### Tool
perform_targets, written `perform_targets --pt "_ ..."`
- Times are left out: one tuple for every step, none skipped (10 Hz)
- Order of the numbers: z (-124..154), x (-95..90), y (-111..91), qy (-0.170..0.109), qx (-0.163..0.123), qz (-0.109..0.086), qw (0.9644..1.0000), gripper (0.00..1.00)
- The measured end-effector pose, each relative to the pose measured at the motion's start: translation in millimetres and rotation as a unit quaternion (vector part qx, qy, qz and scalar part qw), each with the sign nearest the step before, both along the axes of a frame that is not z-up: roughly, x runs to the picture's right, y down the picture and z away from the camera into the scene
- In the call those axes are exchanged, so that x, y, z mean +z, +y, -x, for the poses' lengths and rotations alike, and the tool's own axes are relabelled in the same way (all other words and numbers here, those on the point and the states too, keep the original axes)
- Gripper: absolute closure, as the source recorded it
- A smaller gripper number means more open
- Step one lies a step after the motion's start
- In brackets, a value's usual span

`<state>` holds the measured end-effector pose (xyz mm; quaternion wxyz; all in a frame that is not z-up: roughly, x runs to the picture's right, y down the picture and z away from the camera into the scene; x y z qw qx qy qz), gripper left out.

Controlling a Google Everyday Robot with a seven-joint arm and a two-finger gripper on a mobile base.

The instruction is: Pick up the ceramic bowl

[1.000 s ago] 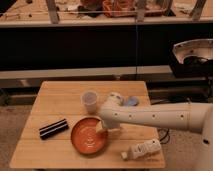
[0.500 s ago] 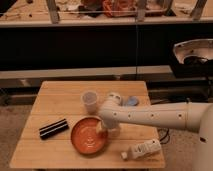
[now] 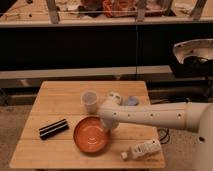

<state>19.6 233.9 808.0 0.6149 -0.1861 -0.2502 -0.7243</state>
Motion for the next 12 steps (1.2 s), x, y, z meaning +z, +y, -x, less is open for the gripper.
perform_targets --pt "0 -2.5 -5 0.000 -0.002 -0.002 1.0000 0.99" --pt "1 -5.0 -10 -0.001 -0.004 -0.004 1.0000 1.00" --pt "2 -11.1 -19 -0.002 -0.005 -0.004 1.0000 1.00" --pt "2 -12.2 -21 -0.001 -0.006 -0.005 1.0000 1.00" --pt "2 -12.4 -23 -0.001 -0.006 -0.005 1.0000 1.00" --pt "2 -13.1 -26 -0.001 -0.009 -0.006 0.9999 1.00" --pt "1 -16.1 -30 -0.001 -0.011 -0.008 0.9999 1.00" --pt "0 -20.7 -37 -0.002 -0.013 -0.009 0.9999 1.00" --pt "-2 -26.0 -44 -0.002 -0.014 -0.009 0.9999 1.00" --pt "-2 -31.2 -54 -0.003 -0.017 -0.011 0.9998 1.00" --pt "-2 -32.0 -56 -0.003 -0.017 -0.010 0.9998 1.00" --pt "-3 -33.0 -57 -0.004 -0.018 -0.009 0.9998 1.00"
